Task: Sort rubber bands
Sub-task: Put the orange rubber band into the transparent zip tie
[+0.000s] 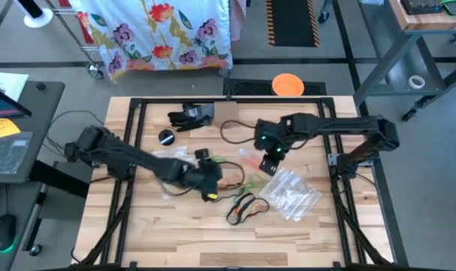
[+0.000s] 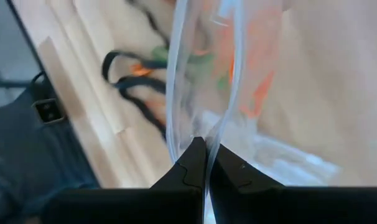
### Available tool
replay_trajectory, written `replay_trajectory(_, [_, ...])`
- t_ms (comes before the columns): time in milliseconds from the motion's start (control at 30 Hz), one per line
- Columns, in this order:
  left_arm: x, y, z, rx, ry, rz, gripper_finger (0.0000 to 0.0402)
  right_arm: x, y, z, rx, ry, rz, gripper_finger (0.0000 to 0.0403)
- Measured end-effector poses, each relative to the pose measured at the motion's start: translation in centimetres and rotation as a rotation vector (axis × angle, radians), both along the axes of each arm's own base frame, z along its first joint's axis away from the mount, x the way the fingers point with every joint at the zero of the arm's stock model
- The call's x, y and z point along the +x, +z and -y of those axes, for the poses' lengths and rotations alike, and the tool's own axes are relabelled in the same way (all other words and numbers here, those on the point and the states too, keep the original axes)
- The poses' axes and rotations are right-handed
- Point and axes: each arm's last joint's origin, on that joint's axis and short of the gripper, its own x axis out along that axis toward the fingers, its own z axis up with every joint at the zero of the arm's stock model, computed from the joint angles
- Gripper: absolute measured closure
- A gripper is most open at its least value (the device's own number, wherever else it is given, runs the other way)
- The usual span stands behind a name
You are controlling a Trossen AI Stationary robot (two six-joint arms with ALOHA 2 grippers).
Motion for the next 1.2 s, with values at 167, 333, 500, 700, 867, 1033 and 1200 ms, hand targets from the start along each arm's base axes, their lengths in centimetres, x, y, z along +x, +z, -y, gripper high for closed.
replay_trajectory(167, [2.8, -4.0, -2.5, -0.081, -0.148, -0.046, 0.0231, -2.7, 0.9, 0.2, -0.038, -0.039, 0.052, 0.0397])
replay_trajectory(333, [4.5, -5.6, -2.8, -0.073, -0.250, -0.094, 0.0231, -4.4, 1.4, 0.1, -0.031, -0.048, 0.108, 0.0397])
replay_trajectory(500, [5.9, -7.4, -2.2, 0.038, -0.414, -0.142, 0.0231, -4.3, 1.6, -0.4, -0.033, -0.030, 0.135, 0.0397])
replay_trajectory(700, [7.4, -8.7, -2.0, 0.092, -0.469, -0.170, 0.0231, -3.6, 1.0, -1.5, 0.002, -0.034, 0.097, 0.0397])
replay_trajectory(867, [8.2, -8.5, -1.8, 0.080, -0.467, -0.185, 0.0234, -3.6, 1.0, -2.2, 0.015, -0.029, 0.093, 0.0397])
replay_trajectory(1033, [8.5, -7.2, -1.5, 0.039, -0.429, -0.220, 0.0281, -3.6, 1.0, -2.6, 0.016, -0.014, 0.092, 0.0397])
replay_trajectory(1200, [9.3, -4.1, -0.5, 0.025, -0.380, -0.240, 0.0384, -3.6, 1.0, -2.8, 0.015, -0.009, 0.093, 0.0397])
